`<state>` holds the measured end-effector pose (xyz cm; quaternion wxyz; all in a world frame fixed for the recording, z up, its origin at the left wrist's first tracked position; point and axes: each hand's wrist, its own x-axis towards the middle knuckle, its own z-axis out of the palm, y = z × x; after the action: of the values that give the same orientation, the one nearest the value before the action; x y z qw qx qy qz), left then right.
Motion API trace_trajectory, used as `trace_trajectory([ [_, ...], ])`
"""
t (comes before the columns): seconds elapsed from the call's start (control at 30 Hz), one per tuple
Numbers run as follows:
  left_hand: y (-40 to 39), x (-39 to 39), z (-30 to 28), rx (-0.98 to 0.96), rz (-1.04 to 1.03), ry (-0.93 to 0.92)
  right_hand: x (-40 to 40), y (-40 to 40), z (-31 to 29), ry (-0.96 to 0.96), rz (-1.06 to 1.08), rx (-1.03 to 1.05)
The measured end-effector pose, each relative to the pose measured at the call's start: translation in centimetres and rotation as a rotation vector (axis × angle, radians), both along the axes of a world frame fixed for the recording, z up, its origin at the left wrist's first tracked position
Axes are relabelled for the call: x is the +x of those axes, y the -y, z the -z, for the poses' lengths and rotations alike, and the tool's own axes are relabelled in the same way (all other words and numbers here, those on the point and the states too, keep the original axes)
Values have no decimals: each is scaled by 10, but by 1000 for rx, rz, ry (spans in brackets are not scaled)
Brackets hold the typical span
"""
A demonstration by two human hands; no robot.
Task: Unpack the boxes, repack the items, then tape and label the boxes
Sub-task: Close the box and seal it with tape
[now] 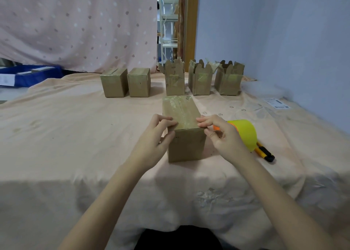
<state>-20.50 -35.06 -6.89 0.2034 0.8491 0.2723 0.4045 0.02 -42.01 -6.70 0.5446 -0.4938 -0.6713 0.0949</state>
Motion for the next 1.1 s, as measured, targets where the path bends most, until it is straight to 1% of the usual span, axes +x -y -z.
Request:
trace_trajectory([
  [0.03,1,1,-4,-18,-36,-5,0,2,-6,8,4,-45],
  [0.1,5,6,-21,-41,-156,-79,0,1,-20,-17,40,-118],
  [0.17,7,18,-44,-95,-312,-248,2,-7,-33,9,132,-156],
  [0.2,4,27,-54,-116,-385,-351,5,-13,-39,82,204,-178],
  [0.27,-9,47,-68,-127,-478,-540,10,-24,-51,291,328,-272],
  [0.33,-21,66,-77,-105,-519,-653,11,-33,-64,512,408,-407],
  [0.4,-24,82,-84,-90,-562,-724,10,-41,-75,688,430,-525],
  [0.47,-18,94,-92,-105,-603,-823,7,-47,-83,802,430,-605],
  [0.53,-12,103,-98,-185,-629,-903,7,-52,-86,907,450,-655],
  [0.63,-16,112,-96,-272,-668,-977,10,-58,-88,997,476,-710],
  [0.7,-20,113,-93,-302,-663,-962,12,-60,-87,1027,488,-736],
  [0.87,-29,104,-95,-405,-550,-740,8,-68,-82,1101,492,-747],
  [1.0,-41,83,-103,-436,-575,-692,-3,-79,-79,978,416,-723],
  [1.1,-62,56,-104,-373,-627,-637,-14,-90,-76,870,380,-718],
])
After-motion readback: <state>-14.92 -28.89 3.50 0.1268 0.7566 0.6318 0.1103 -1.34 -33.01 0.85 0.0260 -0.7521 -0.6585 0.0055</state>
